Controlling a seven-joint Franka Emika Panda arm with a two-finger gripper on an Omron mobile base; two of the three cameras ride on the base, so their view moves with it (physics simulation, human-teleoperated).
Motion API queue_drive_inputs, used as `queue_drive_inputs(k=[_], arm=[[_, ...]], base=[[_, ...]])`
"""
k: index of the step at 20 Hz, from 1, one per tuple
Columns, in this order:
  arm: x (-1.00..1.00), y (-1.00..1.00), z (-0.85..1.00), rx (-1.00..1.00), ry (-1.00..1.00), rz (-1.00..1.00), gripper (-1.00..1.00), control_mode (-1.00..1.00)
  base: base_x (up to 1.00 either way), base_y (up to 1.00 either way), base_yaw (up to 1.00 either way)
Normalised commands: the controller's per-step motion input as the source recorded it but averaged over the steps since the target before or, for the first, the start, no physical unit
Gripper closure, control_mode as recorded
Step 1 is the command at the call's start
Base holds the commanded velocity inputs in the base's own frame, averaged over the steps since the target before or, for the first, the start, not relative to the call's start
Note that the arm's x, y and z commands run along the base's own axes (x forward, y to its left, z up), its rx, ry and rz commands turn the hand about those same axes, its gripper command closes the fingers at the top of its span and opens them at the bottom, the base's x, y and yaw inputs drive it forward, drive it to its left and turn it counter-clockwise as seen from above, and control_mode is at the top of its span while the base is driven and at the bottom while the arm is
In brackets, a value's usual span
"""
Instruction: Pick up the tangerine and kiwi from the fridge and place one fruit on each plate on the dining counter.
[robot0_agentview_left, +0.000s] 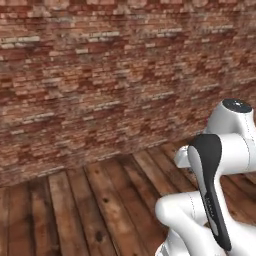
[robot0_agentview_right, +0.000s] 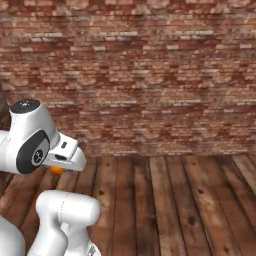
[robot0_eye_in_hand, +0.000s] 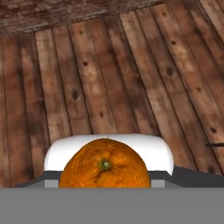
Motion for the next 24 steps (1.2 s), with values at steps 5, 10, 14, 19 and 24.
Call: queue_drive_inputs(k=[5, 10, 14, 19, 24], arm=[[0.00, 0.00, 0.00, 0.00, 0.00, 0.00, 1.00, 1.00], [0.00, 0.00, 0.00, 0.00, 0.00, 0.00, 1.00, 1.00], [0.00, 0.00, 0.00, 0.00, 0.00, 0.00, 1.00, 1.00], [0.00, 0.00, 0.00, 0.00, 0.00, 0.00, 1.00, 1.00], [0.00, 0.00, 0.00, 0.00, 0.00, 0.00, 1.00, 1.00]], base=[[0.63, 0.46, -0.69], [0.37, 0.27, -0.75], [0.46, 0.49, -0.74], [0.75, 0.46, -0.53], [0.96, 0.73, -0.44]])
